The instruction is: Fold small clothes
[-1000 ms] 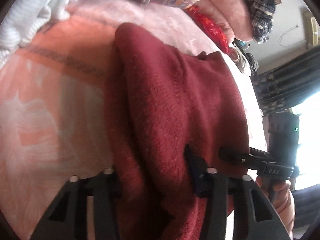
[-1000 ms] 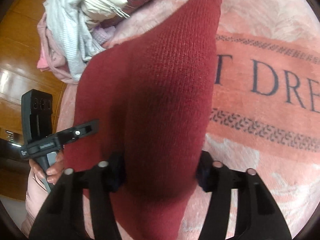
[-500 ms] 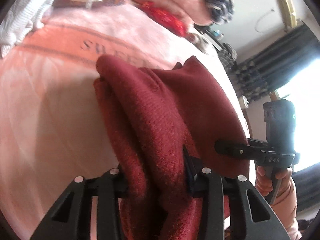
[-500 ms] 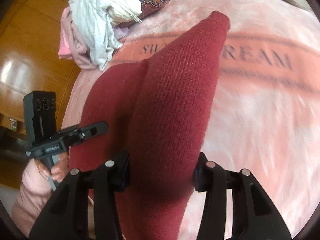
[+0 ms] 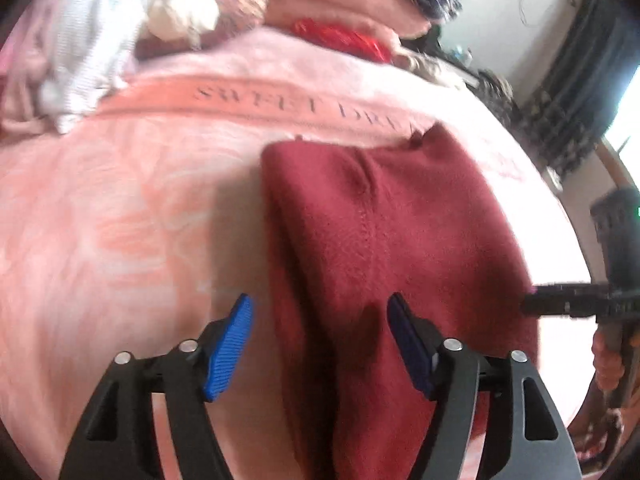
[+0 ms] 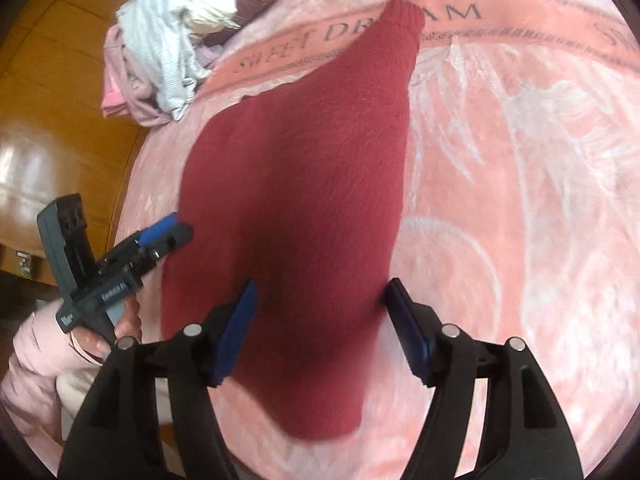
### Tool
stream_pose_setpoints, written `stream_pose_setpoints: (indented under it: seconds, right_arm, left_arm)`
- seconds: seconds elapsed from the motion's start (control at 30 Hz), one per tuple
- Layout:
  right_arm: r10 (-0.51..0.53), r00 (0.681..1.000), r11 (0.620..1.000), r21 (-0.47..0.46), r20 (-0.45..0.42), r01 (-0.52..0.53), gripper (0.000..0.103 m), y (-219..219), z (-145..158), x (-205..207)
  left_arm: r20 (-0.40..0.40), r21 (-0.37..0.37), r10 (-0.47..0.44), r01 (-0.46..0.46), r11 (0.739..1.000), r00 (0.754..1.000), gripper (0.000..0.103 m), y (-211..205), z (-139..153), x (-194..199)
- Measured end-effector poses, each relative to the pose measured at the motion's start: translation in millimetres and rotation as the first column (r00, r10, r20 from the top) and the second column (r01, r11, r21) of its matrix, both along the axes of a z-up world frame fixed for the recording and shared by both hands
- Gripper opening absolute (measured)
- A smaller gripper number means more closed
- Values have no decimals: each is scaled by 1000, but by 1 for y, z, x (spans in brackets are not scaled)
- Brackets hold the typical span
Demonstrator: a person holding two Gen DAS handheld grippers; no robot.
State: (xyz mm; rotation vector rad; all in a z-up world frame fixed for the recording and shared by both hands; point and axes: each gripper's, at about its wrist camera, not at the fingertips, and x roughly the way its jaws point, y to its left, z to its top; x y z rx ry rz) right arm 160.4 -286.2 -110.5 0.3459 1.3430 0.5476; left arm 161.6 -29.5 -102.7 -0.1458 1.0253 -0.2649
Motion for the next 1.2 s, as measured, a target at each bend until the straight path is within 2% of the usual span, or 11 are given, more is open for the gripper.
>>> stream_pose_setpoints:
  seconds: [0.17,0.27,0.3,0.33,0.37,0.53,0.67,0.77,0.83,0.93,1.2]
  right_arm:
    - [21,997,999,-32,-72,-24,72,1,-25,-35]
    - [40,993,999,0,-107,-41,34,3,-36,-46]
    - [37,995,999,0,-95,-37,28,4,-35,-47]
    - [46,995,999,3,-87,-46,26,4,-32,-49]
    - [58,996,998,6,-72,-58,23,6,-27,-51]
    - [66,995,996,-49,-71,-69,22,12,-44,-55]
    - [80,995,995,-51,-56,-83,25,12,-49,-56]
    - [77,996,994,-78,-44,-81,45,7,-44,-60]
    - [41,998,997,-58,-47,-44,46,2,-33,-63]
    - [34,999,992,-124,28,-30,62,1,-2,-76]
    - [-21,983,973,-224,184,63,82,-1,51,-117]
  left_arm:
    - [-21,96,45,-42,994,999,82,0,-5,-40]
    - [-23,166,45,-41,985,999,81,-5,-17,-48]
    - [-36,177,44,-37,984,998,75,-5,-22,-48]
    - [-57,173,39,-29,985,998,65,-5,-25,-48]
    - [-66,170,42,-30,985,997,64,-6,-26,-51]
    - [-51,214,19,-8,977,999,68,-10,-41,-52]
    - [-72,197,51,-36,980,996,78,-6,-51,-50]
    - [-68,200,54,-39,979,996,77,-8,-46,-51]
    - [-61,194,73,-60,979,996,77,-7,-37,-54]
    - [-38,191,104,-95,977,994,77,-3,-22,-64]
    - [46,173,152,-158,972,987,93,5,30,-104]
